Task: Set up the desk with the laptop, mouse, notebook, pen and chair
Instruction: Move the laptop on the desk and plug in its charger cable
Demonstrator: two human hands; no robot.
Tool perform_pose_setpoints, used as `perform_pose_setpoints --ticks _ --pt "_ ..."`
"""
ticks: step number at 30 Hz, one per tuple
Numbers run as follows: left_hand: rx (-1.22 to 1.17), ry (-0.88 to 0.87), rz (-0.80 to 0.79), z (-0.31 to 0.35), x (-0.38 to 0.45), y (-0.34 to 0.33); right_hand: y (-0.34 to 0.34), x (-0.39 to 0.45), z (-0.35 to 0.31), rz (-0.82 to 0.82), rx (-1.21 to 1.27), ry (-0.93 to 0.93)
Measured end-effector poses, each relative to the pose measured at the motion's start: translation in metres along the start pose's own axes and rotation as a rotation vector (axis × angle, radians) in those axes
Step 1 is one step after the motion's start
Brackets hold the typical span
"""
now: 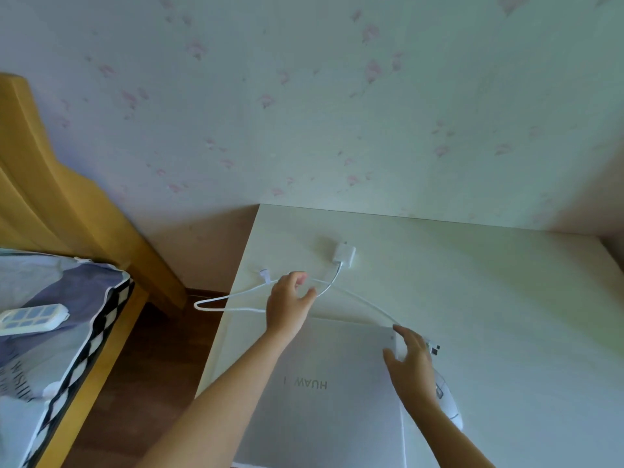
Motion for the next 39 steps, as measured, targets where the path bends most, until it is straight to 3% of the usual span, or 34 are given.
perform_pose_setpoints --ticks 3,8,11,15,20,24,27,32,35,39 --pt "0.098 0.088 -0.163 0.022 0.045 -0.039 0.011 0.033 0.001 -0.036 -0.057 -0.019" --pt "0.385 0.144 -0.278 0.045 0.115 -0.093 0.002 0.097 -0.009 -0.121 -0.134 0.022" --pt "0.404 0.234 -0.254 0.041 0.142 -0.112 -0.009 0.126 -0.019 -0.15 -0.214 0.057" --pt "0.519 0.159 -0.149 0.047 0.155 -0.12 -0.025 0.146 -0.027 -0.189 -0.255 0.102" --pt "0.305 0.13 -0.064 0.044 0.142 -0.101 -0.035 0.156 -0.048 -0.187 0.105 0.062" --pt "0.196 0.01 0.102 0.041 0.121 -0.056 -0.061 0.152 -0.09 -0.33 0.503 0.001" --pt "0.123 -0.001 0.205 0.029 0.105 -0.011 -0.087 0.135 -0.137 -0.444 0.581 0.07" --pt "-0.199 0.084 0.282 -0.006 0.079 0.07 -0.131 0.093 -0.213 -0.533 0.616 0.23" --pt "-0.443 0.029 0.211 -0.026 0.06 0.109 -0.157 0.068 -0.251 -0.538 0.626 0.312" --pt "-0.568 -0.07 0.135 -0.054 0.031 0.164 -0.201 0.037 -0.29 -0.482 0.597 0.342"
Point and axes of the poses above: each hand's wrist, its own x-axis towards the middle knuckle, its own y-axis out of the back of the hand, z = x × y, the point moved 8 cm from there along x, towards the middle knuckle, and after that the axes turned 9 degrees about -z, right-handed, at the moved point
